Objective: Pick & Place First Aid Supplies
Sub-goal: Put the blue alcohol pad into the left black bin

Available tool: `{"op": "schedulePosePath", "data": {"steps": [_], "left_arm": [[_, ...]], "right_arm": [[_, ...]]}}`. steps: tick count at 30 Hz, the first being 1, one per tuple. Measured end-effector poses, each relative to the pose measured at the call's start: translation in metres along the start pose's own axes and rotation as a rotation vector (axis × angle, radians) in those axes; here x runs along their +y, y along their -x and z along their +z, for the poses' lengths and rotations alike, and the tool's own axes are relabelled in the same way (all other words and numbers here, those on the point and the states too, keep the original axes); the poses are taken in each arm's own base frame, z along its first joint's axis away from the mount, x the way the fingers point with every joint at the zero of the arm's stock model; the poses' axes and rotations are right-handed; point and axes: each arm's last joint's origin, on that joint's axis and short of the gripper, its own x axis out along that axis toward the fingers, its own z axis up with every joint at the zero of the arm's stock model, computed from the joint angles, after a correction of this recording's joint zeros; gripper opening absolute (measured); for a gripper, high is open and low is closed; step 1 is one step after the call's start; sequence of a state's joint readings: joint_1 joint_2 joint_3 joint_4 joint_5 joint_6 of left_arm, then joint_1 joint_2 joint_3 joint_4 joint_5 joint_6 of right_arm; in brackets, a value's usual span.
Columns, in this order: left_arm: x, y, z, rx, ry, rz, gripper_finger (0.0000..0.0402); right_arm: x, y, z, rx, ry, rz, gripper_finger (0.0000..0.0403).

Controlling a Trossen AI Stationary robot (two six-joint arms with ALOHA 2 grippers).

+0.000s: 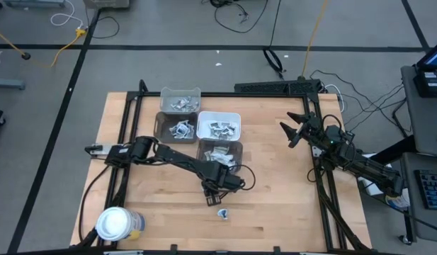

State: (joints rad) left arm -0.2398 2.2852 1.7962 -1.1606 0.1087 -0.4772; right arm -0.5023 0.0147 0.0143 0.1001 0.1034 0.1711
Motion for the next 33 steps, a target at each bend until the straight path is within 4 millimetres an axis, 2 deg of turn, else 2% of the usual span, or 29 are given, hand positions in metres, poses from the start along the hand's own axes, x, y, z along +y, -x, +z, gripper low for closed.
{"op": "schedulePosePath", "data": {"steps": [8, 12, 15, 21, 33], "left_arm": [[0.000, 0.001, -0.001, 0.021, 0.022, -0.007, 0.0013], [-0.001, 0.006, 0.000, 0.042, 0.027, -0.048, 0.0013], [-0.001, 0.018, -0.004, 0.059, 0.010, -0.086, 0.0006], [0.002, 0.055, -0.017, -0.002, -0.004, -0.106, 0.0007], [0.009, 0.127, -0.058, -0.110, -0.028, -0.160, 0.0005]], "right_arm": [[0.000, 0.000, 0.000, 0.000, 0.000, 0.000, 0.0297], [0.000, 0.000, 0.000, 0.000, 0.000, 0.000, 0.0297], [0.000, 0.000, 0.000, 0.000, 0.000, 0.000, 0.0297], [0.000, 0.000, 0.000, 0.000, 0.000, 0.000, 0.0297], [0.000, 0.000, 0.000, 0.000, 0.000, 0.000, 0.0297]]}}
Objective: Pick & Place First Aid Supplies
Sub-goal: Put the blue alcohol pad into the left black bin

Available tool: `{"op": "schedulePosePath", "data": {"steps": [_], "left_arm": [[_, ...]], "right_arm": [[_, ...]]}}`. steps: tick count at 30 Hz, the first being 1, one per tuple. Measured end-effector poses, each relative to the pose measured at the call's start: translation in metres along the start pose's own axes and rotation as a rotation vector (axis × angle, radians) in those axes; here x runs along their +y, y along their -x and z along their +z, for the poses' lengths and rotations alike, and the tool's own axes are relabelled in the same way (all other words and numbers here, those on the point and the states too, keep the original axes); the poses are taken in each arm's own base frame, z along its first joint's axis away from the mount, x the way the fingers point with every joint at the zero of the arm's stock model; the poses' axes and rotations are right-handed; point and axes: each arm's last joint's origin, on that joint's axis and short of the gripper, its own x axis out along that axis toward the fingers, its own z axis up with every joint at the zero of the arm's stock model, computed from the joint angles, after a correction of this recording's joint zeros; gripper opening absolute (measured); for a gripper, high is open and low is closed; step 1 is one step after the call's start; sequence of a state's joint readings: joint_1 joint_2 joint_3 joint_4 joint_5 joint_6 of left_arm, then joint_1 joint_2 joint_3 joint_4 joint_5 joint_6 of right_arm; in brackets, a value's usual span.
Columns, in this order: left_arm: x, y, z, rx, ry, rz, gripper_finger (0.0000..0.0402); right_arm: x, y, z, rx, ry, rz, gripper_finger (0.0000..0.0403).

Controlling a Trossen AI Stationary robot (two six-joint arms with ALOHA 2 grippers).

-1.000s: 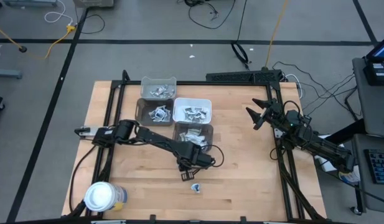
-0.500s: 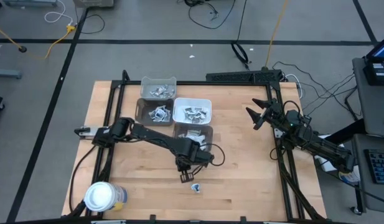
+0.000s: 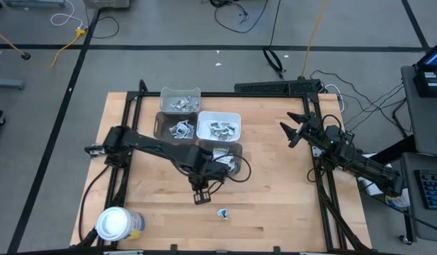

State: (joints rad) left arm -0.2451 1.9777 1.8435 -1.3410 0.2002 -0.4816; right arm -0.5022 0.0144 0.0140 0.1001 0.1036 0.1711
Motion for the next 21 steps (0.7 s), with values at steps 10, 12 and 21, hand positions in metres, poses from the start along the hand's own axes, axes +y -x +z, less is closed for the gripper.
{"op": "schedulePosePath", "data": {"steps": [10, 12, 21], "left_arm": [[0.033, 0.017, 0.008, -0.023, 0.095, 0.017, 0.0002], [0.051, 0.021, 0.012, -0.004, 0.134, 0.032, 0.0002], [0.143, 0.041, 0.023, 0.041, 0.265, 0.059, 0.0002]], "right_arm": [[0.000, 0.000, 0.000, 0.000, 0.000, 0.000, 0.0297], [0.000, 0.000, 0.000, 0.000, 0.000, 0.000, 0.0297], [0.000, 0.000, 0.000, 0.000, 0.000, 0.000, 0.0297]]}}
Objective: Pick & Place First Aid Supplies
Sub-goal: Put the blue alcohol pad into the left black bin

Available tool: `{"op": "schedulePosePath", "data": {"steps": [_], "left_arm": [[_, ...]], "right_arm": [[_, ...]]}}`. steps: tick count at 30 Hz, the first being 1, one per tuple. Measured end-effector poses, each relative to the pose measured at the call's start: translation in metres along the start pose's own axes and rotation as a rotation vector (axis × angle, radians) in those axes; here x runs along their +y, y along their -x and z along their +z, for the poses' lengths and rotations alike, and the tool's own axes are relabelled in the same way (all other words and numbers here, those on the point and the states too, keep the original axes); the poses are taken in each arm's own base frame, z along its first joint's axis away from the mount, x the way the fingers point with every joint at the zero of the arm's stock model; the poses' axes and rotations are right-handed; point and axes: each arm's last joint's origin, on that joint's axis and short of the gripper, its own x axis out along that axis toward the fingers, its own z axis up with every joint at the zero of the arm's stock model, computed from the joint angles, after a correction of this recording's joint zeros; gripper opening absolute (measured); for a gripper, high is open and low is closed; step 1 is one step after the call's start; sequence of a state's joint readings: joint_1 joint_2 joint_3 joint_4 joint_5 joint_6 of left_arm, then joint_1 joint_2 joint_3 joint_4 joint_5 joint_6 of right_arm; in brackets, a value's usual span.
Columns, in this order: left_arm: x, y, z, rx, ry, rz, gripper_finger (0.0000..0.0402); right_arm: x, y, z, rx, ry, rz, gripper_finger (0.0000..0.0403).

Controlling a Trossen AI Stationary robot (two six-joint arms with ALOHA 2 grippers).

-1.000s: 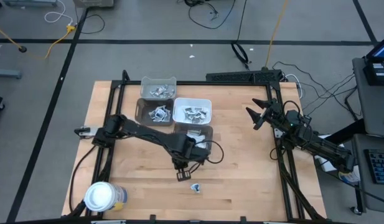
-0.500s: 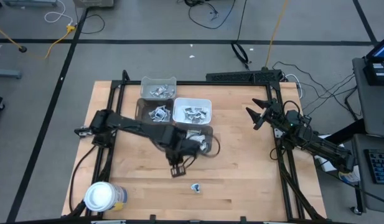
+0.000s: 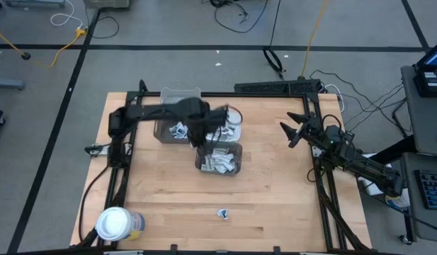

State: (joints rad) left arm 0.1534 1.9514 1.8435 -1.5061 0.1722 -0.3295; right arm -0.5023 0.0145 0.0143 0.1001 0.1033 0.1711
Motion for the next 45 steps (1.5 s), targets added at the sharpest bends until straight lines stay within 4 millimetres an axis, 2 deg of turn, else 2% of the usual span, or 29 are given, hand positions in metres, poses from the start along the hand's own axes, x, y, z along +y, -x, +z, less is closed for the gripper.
{"op": "schedulePosePath", "data": {"steps": [5, 10, 14, 18, 23, 27, 34, 38, 41, 45], "left_arm": [[0.050, 0.009, 0.011, 0.005, 0.096, -0.008, 0.0002], [0.096, 0.016, 0.014, 0.023, 0.181, -0.016, 0.0002], [0.126, 0.021, 0.014, 0.009, 0.233, -0.027, 0.0001], [0.147, 0.024, 0.013, 0.001, 0.278, -0.033, 0.0001], [0.151, 0.018, 0.018, -0.039, 0.278, 0.028, 0.0001], [0.149, -0.004, 0.024, -0.053, 0.284, 0.033, 0.0001], [0.140, -0.048, 0.023, -0.024, 0.281, 0.047, 0.0001], [0.138, -0.066, 0.021, -0.017, 0.265, 0.050, 0.0001], [0.138, -0.070, 0.021, -0.024, 0.264, 0.057, 0.0017], [0.140, -0.070, 0.022, -0.031, 0.268, 0.071, 0.0064]], "right_arm": [[0.000, 0.000, 0.000, 0.000, 0.000, 0.000, 0.0297], [0.000, 0.000, 0.000, 0.000, 0.000, 0.000, 0.0297], [0.000, 0.000, 0.000, 0.000, 0.000, 0.000, 0.0297], [0.000, 0.000, 0.000, 0.000, 0.000, 0.000, 0.0297], [0.000, 0.000, 0.000, 0.000, 0.000, 0.000, 0.0297], [0.000, 0.000, 0.000, 0.000, 0.000, 0.000, 0.0297], [0.000, 0.000, 0.000, 0.000, 0.000, 0.000, 0.0297], [0.000, 0.000, 0.000, 0.000, 0.000, 0.000, 0.0297], [0.000, 0.000, 0.000, 0.000, 0.000, 0.000, 0.0297], [0.000, 0.000, 0.000, 0.000, 0.000, 0.000, 0.0297]]}}
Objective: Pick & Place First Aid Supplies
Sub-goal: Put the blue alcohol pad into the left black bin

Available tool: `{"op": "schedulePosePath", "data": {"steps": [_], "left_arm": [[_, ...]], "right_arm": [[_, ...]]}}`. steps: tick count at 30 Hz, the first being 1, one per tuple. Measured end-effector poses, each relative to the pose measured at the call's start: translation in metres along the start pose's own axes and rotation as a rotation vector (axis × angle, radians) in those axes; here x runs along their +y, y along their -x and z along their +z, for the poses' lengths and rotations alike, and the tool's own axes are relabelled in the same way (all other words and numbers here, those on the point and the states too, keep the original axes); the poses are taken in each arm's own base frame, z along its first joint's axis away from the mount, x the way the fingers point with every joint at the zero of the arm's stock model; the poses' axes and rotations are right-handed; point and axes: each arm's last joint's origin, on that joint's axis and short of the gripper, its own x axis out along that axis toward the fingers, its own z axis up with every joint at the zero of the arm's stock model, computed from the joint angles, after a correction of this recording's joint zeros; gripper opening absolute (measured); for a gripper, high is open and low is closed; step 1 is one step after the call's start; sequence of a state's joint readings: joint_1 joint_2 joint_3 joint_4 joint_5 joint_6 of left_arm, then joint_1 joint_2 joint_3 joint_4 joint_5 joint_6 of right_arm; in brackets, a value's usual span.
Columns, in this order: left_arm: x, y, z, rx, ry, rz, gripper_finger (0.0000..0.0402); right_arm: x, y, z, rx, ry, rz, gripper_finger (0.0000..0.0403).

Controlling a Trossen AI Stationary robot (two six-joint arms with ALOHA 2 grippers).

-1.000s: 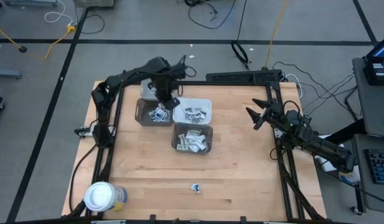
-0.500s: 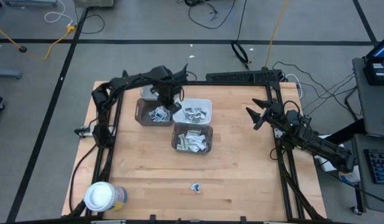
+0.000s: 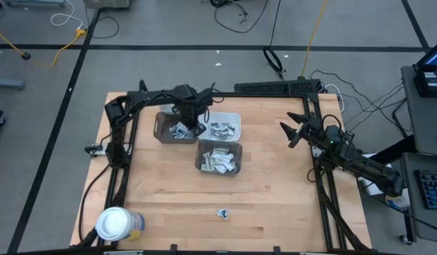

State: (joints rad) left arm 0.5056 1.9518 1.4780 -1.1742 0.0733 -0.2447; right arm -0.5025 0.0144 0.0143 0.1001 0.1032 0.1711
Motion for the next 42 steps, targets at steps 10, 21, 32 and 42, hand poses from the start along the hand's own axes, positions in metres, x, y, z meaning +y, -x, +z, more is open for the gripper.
{"op": "schedulePosePath", "data": {"steps": [10, 21, 32, 42], "left_arm": [[0.009, 0.001, 0.002, 0.001, 0.013, -0.005, 0.0198], [0.013, 0.006, 0.000, 0.001, 0.011, -0.007, 0.0236], [0.014, 0.067, -0.026, -0.138, 0.014, -0.001, 0.0237], [-0.043, 0.070, -0.048, -0.157, -0.128, -0.015, 0.0237]], "right_arm": [[0.000, 0.000, 0.000, 0.001, 0.000, 0.000, 0.0297], [0.000, 0.000, 0.000, 0.001, 0.000, 0.000, 0.0297], [0.000, 0.000, 0.000, 0.001, 0.000, 0.000, 0.0297], [0.000, 0.000, 0.000, 0.000, 0.000, 0.000, 0.0297]]}}
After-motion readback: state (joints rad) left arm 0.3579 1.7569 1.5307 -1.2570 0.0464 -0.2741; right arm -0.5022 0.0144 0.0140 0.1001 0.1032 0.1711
